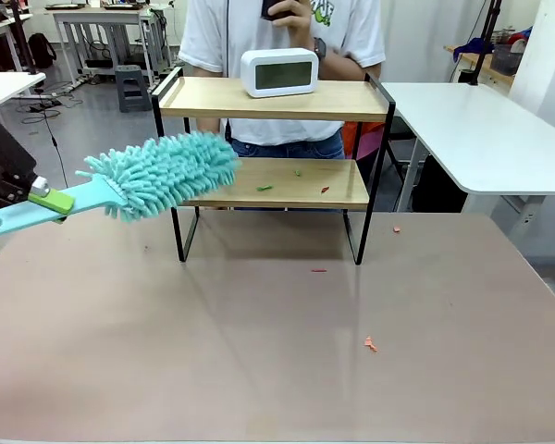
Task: Clean the shelf.
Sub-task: Clean the remaining tier of the Shelf with the Duster once objects are removed.
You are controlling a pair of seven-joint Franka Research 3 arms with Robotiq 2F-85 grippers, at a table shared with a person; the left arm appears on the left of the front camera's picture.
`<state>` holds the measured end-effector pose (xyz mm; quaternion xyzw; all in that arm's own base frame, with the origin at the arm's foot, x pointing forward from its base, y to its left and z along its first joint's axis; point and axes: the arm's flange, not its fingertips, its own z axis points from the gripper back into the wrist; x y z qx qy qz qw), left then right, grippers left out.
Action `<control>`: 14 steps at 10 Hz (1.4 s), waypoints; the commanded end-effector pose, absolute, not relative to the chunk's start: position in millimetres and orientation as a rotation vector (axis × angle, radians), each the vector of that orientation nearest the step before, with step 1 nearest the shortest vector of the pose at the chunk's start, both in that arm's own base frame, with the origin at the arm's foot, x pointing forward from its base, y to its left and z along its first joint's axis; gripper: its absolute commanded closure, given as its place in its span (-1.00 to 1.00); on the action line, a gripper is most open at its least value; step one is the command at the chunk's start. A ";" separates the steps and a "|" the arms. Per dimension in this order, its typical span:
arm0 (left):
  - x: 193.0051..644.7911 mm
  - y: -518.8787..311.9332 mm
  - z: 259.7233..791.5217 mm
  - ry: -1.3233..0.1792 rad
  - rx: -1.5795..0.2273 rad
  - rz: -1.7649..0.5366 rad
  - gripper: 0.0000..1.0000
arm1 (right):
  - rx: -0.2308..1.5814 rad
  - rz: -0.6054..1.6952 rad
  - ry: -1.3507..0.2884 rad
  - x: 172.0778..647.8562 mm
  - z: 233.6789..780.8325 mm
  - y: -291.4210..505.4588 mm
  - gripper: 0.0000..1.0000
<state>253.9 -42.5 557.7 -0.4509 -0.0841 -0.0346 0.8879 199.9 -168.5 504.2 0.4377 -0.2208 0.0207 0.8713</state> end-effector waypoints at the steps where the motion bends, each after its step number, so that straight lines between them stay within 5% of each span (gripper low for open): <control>1: 233.4 -16.3 555.5 -0.142 -0.923 -0.142 0.74 | 0.932 0.063 -0.490 201.5 505.5 -167.6 -1.00; 6: 258.9 -55.6 547.7 -0.217 -0.917 -0.110 0.74 | 0.932 0.063 -0.490 201.5 505.5 -167.6 -1.00; 12: 322.9 -133.1 527.7 -0.432 -0.699 0.069 0.74 | 0.932 0.063 -0.490 201.5 505.5 -167.6 -1.00; 14: 340.3 -152.2 518.2 -0.397 -0.648 0.024 0.74 | 0.932 0.063 -0.490 201.5 505.5 -167.6 -1.00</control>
